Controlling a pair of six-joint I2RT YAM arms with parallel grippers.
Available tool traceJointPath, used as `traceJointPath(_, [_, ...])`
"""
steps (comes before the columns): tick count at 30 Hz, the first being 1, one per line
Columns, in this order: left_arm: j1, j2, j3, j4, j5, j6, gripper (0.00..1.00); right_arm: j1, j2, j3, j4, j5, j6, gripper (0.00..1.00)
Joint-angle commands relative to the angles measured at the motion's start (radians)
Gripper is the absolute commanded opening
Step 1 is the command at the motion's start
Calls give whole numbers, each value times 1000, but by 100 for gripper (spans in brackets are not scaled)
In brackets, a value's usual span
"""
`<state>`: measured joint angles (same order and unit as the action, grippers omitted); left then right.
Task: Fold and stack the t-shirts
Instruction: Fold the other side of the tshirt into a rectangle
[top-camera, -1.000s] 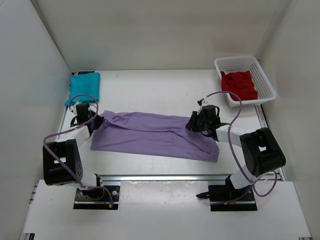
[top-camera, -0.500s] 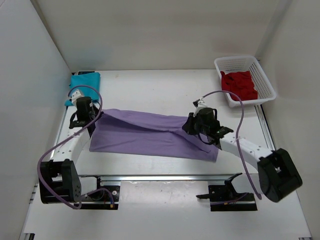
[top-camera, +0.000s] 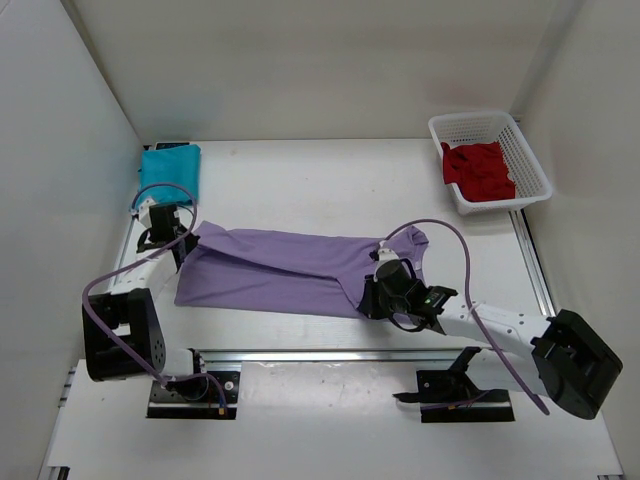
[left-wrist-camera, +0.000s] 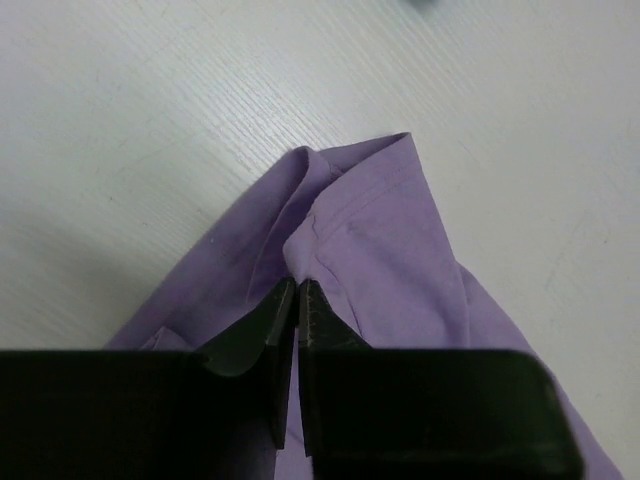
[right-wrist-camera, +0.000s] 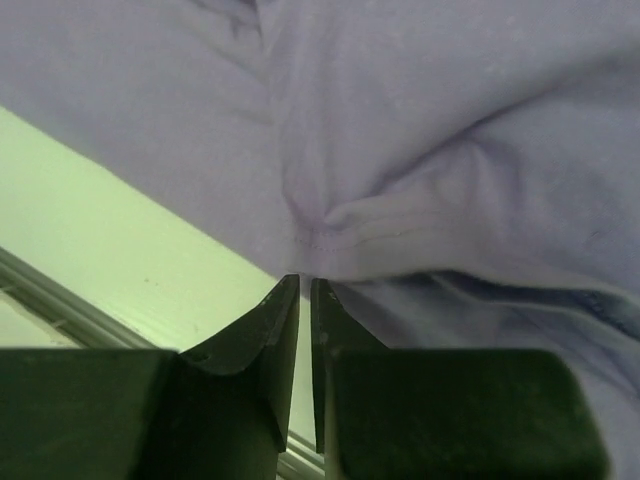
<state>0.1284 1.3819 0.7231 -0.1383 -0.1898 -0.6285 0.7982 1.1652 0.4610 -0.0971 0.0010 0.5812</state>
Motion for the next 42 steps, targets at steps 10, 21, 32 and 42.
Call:
traceJointPath(10, [14, -213, -80, 19, -48, -74, 37, -181, -209, 62, -73, -122, -55, 24])
traceJointPath(21, [-36, 78, 119, 72, 71, -14, 40, -751, -20, 76, 256, -351, -122, 25])
traceJointPath(32, [-21, 330, 317, 3, 36, 141, 50, -797, 293, 278, 287, -332, -170, 35])
traceJointPath(42, [-4, 387, 332, 12, 89, 147, 47, -797, 404, 312, 293, -325, -167, 28])
